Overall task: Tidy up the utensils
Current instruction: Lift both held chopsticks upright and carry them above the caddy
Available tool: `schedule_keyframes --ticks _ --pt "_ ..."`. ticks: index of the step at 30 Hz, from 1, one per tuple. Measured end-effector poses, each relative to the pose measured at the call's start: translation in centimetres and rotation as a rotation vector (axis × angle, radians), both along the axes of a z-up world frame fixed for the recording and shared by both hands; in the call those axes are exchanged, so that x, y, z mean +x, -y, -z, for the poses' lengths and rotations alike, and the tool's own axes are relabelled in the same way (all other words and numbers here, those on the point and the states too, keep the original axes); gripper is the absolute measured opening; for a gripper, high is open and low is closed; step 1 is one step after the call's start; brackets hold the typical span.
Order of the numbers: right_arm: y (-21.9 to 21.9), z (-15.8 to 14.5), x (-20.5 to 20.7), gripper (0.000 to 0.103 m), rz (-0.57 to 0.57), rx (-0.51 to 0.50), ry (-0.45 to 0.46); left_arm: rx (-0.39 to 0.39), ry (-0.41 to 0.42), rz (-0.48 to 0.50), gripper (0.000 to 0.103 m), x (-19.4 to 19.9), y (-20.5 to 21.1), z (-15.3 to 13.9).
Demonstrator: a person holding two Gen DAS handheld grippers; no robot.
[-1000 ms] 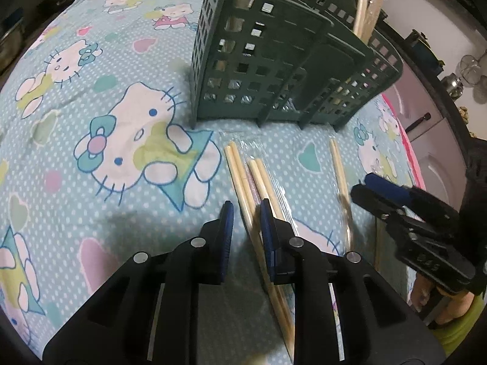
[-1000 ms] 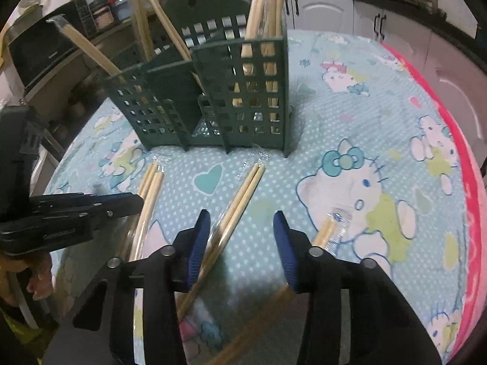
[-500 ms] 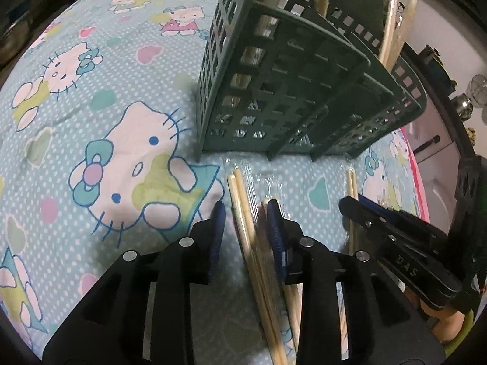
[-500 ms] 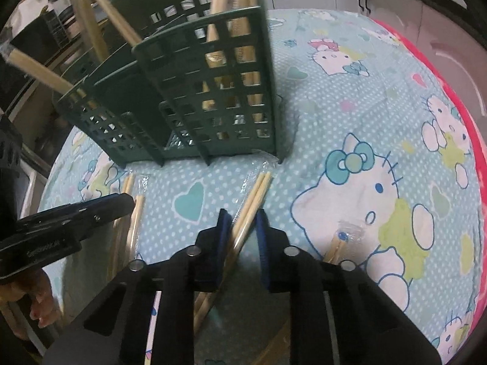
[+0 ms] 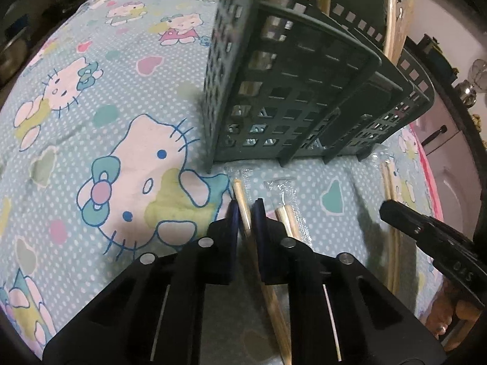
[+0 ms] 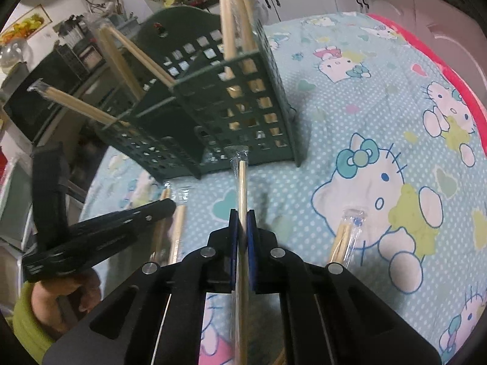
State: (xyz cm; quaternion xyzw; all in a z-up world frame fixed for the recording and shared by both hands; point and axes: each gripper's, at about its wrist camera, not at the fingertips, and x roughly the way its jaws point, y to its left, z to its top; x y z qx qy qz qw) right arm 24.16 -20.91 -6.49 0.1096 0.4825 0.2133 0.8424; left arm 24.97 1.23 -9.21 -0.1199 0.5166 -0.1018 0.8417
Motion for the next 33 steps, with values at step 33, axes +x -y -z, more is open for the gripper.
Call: schedule_keyframes --ticks 33 --pt "-0.5 -10.3 -7.3 0.006 -0.058 -0.006 0.331 -0.109 0.401 0.006 0.003 -8.4 -1.0 -12.5"
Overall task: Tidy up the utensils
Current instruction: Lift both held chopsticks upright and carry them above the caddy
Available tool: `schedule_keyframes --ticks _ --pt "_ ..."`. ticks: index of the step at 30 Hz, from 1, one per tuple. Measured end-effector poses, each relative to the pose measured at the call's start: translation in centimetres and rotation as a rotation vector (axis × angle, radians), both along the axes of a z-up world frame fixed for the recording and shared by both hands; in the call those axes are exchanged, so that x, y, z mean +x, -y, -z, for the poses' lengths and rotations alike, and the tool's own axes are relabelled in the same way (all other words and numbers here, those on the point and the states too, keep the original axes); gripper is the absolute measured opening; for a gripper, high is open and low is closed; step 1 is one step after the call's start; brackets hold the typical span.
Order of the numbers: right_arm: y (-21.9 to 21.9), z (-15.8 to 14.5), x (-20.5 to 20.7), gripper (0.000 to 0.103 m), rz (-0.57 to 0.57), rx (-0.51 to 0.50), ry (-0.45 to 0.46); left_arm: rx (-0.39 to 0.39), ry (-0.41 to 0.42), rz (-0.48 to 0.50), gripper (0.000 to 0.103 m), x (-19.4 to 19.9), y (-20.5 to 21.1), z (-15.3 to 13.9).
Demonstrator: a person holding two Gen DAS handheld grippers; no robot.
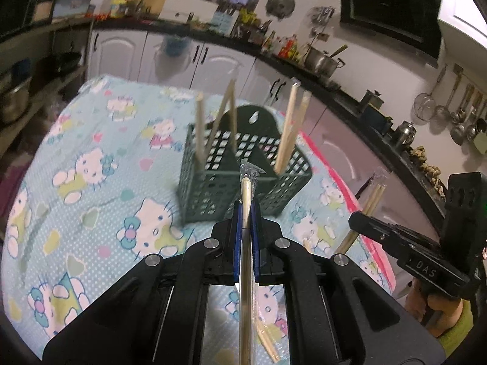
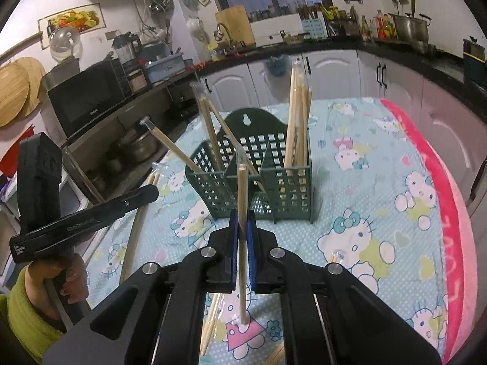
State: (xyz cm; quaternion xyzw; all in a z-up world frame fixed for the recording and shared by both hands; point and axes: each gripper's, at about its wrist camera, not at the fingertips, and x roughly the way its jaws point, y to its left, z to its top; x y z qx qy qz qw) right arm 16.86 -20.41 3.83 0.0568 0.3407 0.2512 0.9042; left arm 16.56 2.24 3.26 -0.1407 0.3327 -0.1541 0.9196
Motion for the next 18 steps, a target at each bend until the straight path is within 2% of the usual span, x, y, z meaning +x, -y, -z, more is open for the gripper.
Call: schedule_keyframes --ticks 13,18 --pt "2.2 -3.2 -1.1 0.006 0.038 0.029 0.106 0.017 0.098 0.034 0.003 1.2 3.4 -3.7" --pt "3.4 -4.4 -1.3 0.006 0.064 0.047 0.143 -0.005 0.136 0.032 0.003 2.0 4.4 -5.2"
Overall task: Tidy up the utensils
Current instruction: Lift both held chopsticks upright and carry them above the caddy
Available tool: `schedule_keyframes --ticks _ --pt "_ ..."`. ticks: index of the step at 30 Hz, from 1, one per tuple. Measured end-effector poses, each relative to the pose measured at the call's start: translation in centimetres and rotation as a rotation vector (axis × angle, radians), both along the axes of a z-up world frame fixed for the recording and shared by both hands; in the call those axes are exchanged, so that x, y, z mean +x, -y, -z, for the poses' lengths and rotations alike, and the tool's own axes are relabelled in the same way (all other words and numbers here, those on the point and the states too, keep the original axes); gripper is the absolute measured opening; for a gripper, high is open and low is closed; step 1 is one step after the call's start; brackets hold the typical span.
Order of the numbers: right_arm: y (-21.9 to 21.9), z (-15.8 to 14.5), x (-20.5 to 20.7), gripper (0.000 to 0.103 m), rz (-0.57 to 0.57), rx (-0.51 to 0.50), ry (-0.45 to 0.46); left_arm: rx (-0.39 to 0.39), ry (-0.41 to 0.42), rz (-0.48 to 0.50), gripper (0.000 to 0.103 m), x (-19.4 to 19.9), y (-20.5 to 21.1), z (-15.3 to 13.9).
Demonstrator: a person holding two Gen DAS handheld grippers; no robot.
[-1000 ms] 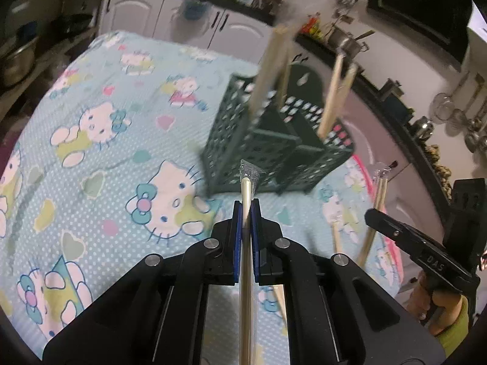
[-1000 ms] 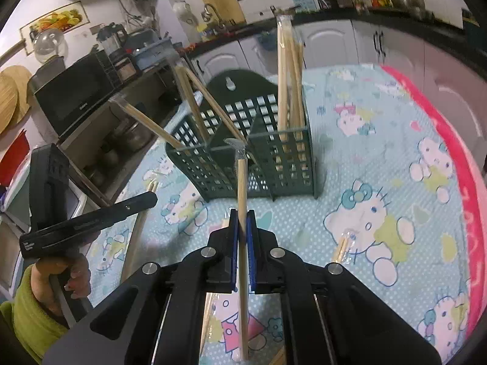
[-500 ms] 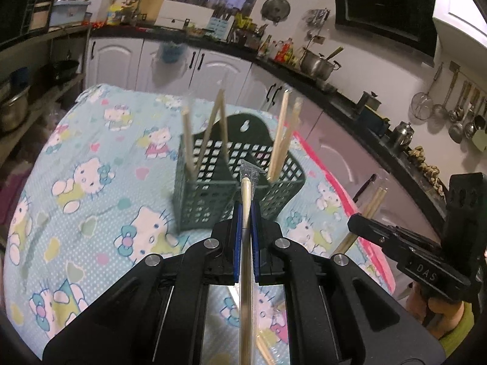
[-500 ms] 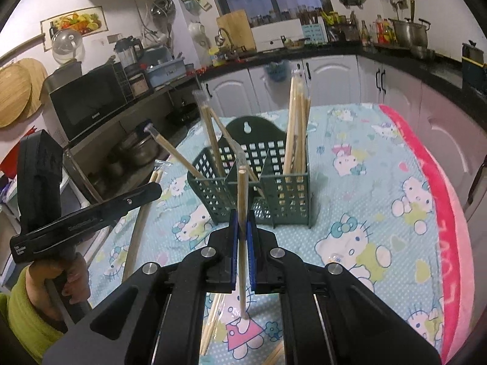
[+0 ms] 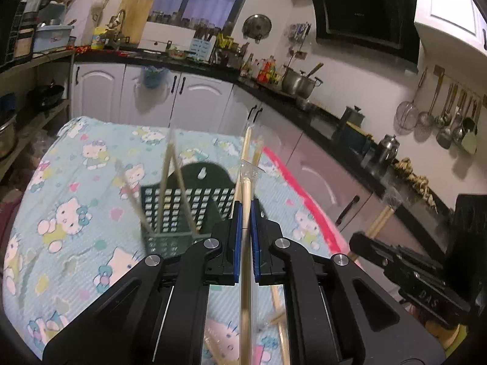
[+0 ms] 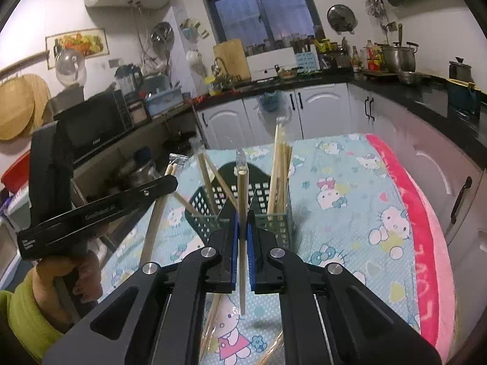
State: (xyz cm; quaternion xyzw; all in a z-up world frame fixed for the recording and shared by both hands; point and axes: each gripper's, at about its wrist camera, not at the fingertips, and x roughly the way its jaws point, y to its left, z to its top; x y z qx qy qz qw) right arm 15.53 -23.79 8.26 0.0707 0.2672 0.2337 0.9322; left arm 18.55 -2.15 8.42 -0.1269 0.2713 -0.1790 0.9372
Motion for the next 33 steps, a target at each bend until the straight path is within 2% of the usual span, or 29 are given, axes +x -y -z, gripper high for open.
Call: schedule_keyframes --ticks 19,33 --pt "1.6 -2.8 0.1 0.006 0.060 0.019 0.082 -0.012 0.122 0.021 0.003 3.0 1.7 -5.0" --pt "-0.1 -7.0 1.3 0.006 0.048 0.013 0.177 -0.008 0.233 0.011 0.003 4.6 1.8 -9.5"
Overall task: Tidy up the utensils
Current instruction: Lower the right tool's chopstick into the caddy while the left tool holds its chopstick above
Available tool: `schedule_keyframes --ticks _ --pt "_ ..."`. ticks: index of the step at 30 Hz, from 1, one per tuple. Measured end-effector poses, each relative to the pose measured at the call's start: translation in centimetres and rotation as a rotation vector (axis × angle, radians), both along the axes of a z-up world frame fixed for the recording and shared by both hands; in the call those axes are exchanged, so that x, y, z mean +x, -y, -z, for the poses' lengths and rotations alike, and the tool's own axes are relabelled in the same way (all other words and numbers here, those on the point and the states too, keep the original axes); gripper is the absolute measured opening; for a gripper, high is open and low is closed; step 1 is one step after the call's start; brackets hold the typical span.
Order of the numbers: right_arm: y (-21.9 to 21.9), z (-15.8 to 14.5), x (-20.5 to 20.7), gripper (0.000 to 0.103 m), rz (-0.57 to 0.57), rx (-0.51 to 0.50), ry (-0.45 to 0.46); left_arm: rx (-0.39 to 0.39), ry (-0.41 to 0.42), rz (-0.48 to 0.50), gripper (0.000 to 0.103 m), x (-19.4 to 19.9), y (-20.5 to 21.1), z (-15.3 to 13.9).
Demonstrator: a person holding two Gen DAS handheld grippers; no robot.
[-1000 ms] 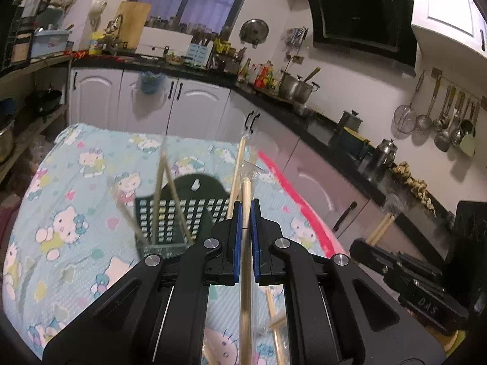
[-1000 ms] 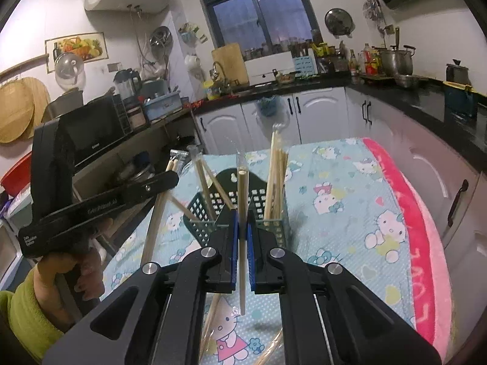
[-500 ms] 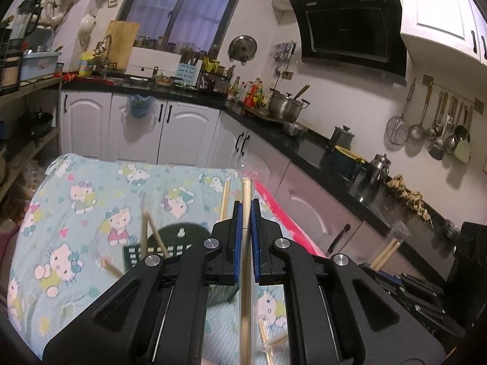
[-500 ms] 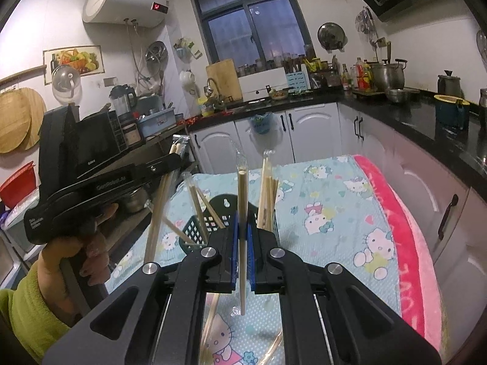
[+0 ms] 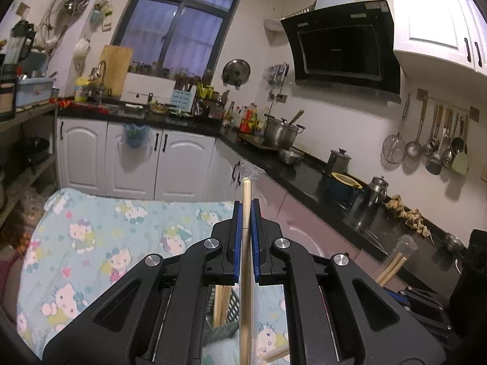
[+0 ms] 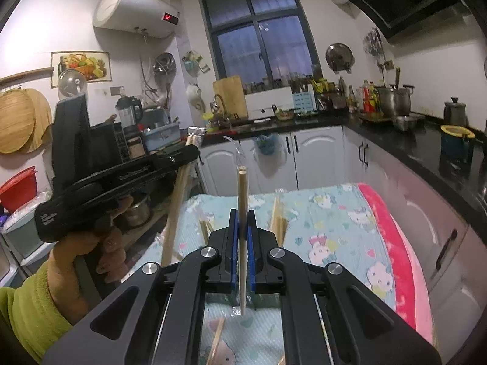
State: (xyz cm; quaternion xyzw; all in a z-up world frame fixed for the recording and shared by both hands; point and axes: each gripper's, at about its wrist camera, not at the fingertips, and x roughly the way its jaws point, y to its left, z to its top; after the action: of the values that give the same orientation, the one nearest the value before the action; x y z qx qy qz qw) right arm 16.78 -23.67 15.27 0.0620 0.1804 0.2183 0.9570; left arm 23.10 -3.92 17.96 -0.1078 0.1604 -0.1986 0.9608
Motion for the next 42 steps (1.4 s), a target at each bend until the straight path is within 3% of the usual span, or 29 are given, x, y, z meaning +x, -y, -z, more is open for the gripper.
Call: schedule_keyframes --ticks 6,19,25,42 --pt "-0.6 -1.8 1.1 0.006 -0.004 0.002 0.041 -0.001 0.052 -0.027 0.003 0.7 -0.6 -1.3" --pt "-1.7 -3.6 4.0 0.006 0.023 -0.013 0.098 0.015 0.133 -0.157 0.003 3.9 -0.6 -1.2" --pt "-1.4 -2.4 5.4 0.006 0.028 -0.017 0.124 0.013 0.127 -0.172 0.003 5.8 -0.3 0.3" --pt "-0.6 3.7 9.2 0.006 0.052 -0.006 0.008 0.078 0.169 -0.202 0.003 8.0 1.2 4.7"
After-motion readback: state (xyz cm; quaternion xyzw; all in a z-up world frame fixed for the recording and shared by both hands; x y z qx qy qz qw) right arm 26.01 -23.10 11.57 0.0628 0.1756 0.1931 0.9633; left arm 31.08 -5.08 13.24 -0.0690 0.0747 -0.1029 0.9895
